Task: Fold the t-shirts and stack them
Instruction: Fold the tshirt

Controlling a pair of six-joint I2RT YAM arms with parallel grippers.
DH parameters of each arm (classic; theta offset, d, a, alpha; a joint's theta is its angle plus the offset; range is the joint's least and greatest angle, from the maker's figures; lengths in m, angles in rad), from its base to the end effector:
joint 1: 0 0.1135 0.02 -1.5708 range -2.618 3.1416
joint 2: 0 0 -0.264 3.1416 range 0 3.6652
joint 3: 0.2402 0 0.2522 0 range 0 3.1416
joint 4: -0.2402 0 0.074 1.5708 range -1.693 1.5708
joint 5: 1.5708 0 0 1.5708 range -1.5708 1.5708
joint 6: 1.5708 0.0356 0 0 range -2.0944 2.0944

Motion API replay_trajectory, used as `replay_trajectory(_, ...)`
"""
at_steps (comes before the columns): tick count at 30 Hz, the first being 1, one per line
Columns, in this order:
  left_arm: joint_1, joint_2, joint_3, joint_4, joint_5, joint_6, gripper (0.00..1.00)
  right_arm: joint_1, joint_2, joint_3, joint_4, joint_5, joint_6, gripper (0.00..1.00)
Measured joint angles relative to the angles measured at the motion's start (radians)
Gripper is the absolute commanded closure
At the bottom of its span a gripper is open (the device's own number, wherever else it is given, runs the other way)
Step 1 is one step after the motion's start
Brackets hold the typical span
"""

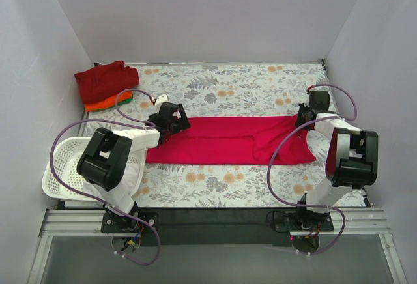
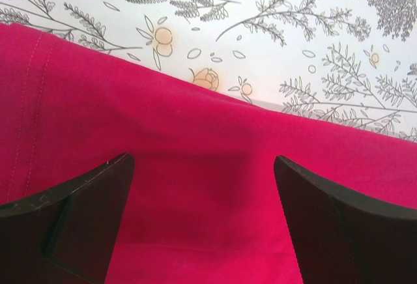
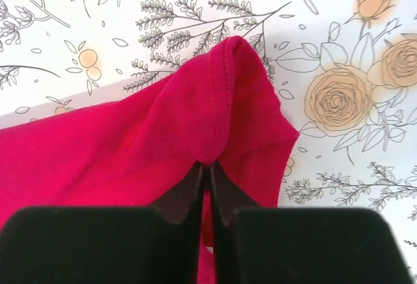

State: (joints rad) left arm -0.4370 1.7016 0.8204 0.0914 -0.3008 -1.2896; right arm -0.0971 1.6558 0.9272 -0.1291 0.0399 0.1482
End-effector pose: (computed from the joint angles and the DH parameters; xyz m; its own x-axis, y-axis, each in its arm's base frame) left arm 0.3058 -0.1312 0.1477 -0.3854 -0.8327 -0.3975 -0.5585 0.5534 -0.6179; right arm 0.3351 -0.0341 0.1753 -0.7264 0.2190 -0.6515 0.2327 0.9703 0.0668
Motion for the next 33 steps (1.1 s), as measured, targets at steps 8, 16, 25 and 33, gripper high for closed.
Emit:
replay_trajectory(8,0.041,0.011,0.006,0.027,0.031,-0.006,0.18,-0.01,-0.03,0.001,-0.002,0.042,-0.013,0.99)
replay_trajectory(16,0.043,0.011,0.006,0.027,0.034,-0.009,0.17,-0.03,-0.024,0.001,-0.011,0.07,-0.018,0.99)
replay_trajectory(25,0.048,0.011,0.009,0.025,0.035,-0.004,0.18,-0.039,-0.026,0.013,-0.039,0.042,-0.018,0.63)
replay_trajectory(33,-0.005,-0.003,0.02,-0.036,-0.005,0.018,0.18,0.064,-0.387,-0.085,-0.042,0.024,0.005,0.54)
